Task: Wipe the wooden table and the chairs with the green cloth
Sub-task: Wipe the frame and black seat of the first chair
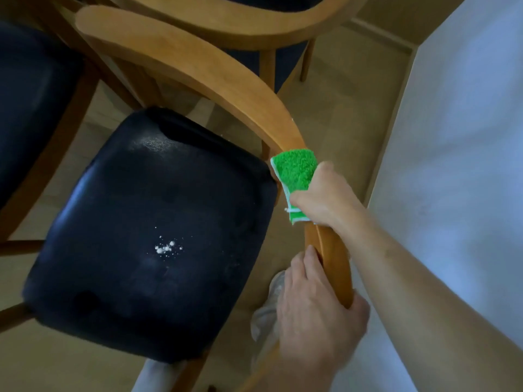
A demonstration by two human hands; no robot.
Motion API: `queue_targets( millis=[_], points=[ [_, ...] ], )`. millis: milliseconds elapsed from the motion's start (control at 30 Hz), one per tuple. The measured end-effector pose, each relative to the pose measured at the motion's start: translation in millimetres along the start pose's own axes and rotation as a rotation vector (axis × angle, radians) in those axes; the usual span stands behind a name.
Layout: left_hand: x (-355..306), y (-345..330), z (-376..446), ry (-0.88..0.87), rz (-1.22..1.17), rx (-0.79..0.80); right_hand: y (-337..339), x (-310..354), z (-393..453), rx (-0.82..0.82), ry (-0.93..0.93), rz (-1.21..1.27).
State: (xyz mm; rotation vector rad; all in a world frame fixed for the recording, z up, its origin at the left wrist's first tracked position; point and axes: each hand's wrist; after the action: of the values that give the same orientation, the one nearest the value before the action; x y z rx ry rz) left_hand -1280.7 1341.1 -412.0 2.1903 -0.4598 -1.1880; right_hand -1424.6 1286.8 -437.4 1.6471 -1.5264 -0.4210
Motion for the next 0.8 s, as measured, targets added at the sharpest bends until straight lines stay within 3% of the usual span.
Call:
queue_targets(
  millis=[33, 67, 100, 167, 233, 567, 800],
  points=[
    [11.4, -7.6, -10.3, -0.028, 0.009, -0.056, 2.0, -5.6, -7.6, 0.049, -0.03, 0.002],
    [5.9, -0.1, -3.1, 0.204, -0.107, -0.044, 3.1, -11.3, -16.1, 0.096, -0.061, 0.002],
    [8.5, -4.0, -6.5, 0.321, -0.181, -0.057, 3.1, -16.1, -24.0, 0.135, -0.092, 0.002],
    [0.9, -6.3, -1.2, 0.219, -0.194, -0.187, 1.7, -24.1, -36.1, 0.175, -0.131, -0.006],
    [-5.0, -5.3, 1.2, 0.244, -0.237, -0.189, -0.3, -26.3, -39.9, 0.172, -0.133, -0.02],
    [0.3, 0.1, 5.9, 0.353, -0.234, -0.049, 1.1, 26.6, 28.6, -0.056, 0.11, -0.044],
    [-6.1, 2.4, 0.6, 0.382, -0.207, -0.022, 10.9, 30.6, 40.8, 0.013, 0.237, 0.03]
  ],
)
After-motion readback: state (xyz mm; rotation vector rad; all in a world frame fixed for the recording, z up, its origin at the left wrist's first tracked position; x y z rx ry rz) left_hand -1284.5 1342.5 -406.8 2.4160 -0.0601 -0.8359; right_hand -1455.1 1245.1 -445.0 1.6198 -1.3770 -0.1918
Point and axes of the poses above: each hand's wrist, its own z-axis towards the middle knuckle, its own y-axis out of the back of the hand, x = y × z, and after that the axes turned 3 degrees about -y, right-handed
